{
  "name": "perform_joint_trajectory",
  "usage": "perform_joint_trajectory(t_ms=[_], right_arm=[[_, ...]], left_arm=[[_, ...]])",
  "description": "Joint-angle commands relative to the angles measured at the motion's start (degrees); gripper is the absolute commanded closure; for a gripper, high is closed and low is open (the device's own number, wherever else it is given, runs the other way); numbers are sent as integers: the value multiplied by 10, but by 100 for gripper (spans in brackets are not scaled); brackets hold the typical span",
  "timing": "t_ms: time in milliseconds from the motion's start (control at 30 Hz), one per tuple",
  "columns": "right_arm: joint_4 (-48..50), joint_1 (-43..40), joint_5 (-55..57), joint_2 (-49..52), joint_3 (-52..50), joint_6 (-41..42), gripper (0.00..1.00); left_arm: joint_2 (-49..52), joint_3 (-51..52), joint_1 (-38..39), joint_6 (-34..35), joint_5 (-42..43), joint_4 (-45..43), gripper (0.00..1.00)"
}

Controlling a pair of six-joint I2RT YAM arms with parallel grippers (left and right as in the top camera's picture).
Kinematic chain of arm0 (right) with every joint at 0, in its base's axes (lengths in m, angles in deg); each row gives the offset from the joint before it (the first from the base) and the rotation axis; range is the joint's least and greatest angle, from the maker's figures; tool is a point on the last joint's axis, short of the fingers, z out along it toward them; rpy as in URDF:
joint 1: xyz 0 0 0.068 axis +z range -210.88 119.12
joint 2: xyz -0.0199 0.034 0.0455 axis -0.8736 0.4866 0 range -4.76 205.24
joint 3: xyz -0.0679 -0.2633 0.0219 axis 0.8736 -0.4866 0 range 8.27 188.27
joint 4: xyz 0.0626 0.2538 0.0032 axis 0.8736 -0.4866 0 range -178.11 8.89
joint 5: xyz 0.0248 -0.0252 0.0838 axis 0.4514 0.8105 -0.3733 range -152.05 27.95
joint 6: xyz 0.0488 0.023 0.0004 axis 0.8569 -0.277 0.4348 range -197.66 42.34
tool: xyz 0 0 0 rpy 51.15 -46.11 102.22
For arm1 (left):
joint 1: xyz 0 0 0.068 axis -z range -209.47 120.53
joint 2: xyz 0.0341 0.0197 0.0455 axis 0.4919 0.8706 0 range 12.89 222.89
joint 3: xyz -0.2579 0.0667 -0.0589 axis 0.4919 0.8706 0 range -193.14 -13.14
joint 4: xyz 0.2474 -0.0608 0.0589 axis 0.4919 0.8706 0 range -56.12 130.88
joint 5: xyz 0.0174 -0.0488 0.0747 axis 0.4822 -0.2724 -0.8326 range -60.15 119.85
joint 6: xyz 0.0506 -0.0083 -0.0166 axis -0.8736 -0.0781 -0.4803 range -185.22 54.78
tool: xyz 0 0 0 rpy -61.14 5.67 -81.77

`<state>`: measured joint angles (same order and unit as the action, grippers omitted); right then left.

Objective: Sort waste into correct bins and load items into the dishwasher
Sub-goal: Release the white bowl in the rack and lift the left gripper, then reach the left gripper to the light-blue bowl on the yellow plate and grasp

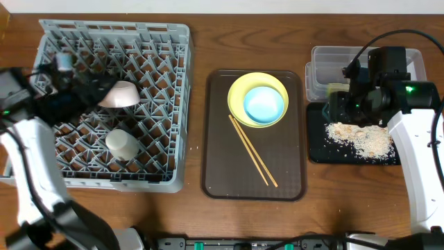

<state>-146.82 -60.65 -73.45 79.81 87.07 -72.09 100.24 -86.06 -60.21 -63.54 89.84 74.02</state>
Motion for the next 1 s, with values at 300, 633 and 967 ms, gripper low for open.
perform_joint_trajectory(t_ms=[300, 633, 967], right_arm=[[-18, -25, 94, -6, 10, 38, 41], [-29, -32, 94, -6, 10, 38, 40], [-29, -32, 94, -6, 10, 38, 39]], left_arm=[[-54, -24, 387, 30, -394, -24, 12], [47, -24, 607, -28, -483, -140, 10], [178, -24, 707, -87, -492, -219, 11]])
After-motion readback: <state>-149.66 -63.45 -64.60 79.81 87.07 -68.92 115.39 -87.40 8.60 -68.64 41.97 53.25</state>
